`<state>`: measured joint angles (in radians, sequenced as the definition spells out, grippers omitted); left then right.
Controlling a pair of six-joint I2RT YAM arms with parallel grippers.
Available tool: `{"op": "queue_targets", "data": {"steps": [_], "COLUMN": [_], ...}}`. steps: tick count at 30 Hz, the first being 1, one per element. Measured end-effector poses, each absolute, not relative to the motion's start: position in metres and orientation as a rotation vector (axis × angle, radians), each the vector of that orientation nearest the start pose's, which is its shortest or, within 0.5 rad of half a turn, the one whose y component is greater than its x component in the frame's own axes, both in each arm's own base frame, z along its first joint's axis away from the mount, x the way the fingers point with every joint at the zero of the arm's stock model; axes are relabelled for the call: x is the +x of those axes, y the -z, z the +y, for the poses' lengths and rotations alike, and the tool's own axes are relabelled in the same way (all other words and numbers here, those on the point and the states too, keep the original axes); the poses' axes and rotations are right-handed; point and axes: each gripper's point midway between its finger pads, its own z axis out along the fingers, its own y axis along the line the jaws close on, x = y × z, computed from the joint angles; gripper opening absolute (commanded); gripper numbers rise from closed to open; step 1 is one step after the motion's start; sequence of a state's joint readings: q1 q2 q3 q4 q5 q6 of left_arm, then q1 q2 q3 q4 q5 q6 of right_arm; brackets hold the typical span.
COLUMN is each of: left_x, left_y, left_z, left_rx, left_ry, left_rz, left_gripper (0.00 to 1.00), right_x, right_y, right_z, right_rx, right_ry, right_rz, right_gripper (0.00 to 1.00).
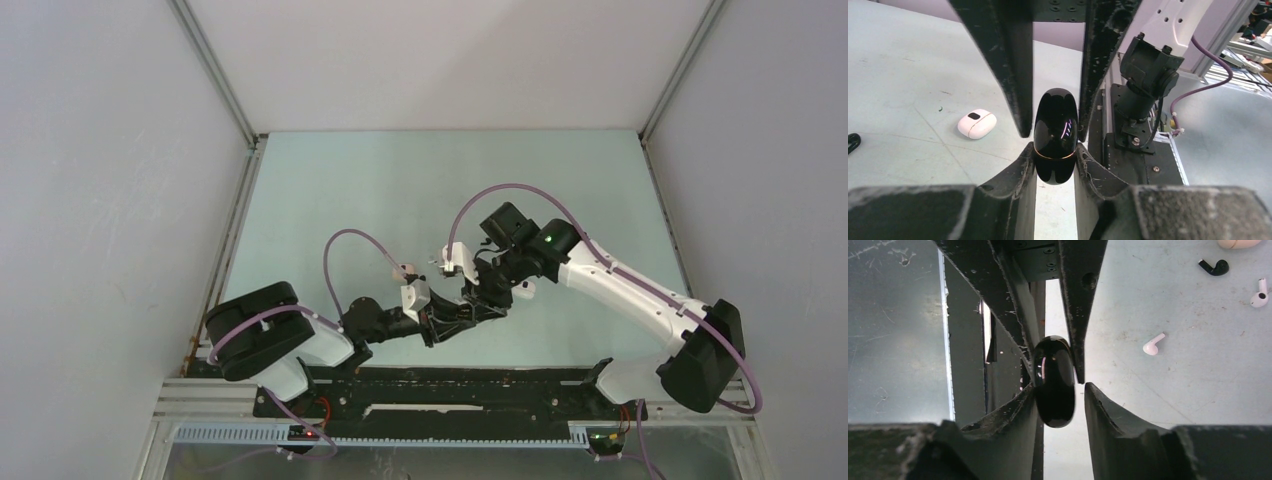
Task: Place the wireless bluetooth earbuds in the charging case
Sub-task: Pass from the right arm to the left, then open the charging case, then pick up the right earbud from the center of the board.
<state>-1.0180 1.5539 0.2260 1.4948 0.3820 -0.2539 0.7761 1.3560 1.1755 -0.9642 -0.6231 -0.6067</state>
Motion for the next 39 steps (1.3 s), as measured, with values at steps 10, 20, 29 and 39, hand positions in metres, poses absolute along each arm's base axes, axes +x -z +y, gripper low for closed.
{"op": "queue_targets", "data": {"steps": [10,20,29,39], "left_x": [0.127,0.117,0.114,0.131], "left_y": [-0.154,-0.149,-0.149,-0.166], "left_z": [-0.354,-0.354,-0.34,-0.301], "left_rx": [0.944,0.993,0.976,0.878], "left_ry": [1.251,1.237,1.222,1.118], "left_rz": [1.213,1.187,1.191,1.162], "left_gripper": [0.0,0.0,0.0,0.0], "right_x": [0.147,0.167,0.226,0.371], "right_y": [-0.171,-0.207,-0.218,-0.165], "right_z": [0.256,0.261,0.234,0.211], "right_rx": [-1.711,-1.555,-1.339,-1.029], "right_ry": [-1.034,-1.212,-1.049,-0.703], "right_rz": [2.016,1.988,1.965,2.142], "right_gripper": [0.52,0.53,0.73,0.21]}}
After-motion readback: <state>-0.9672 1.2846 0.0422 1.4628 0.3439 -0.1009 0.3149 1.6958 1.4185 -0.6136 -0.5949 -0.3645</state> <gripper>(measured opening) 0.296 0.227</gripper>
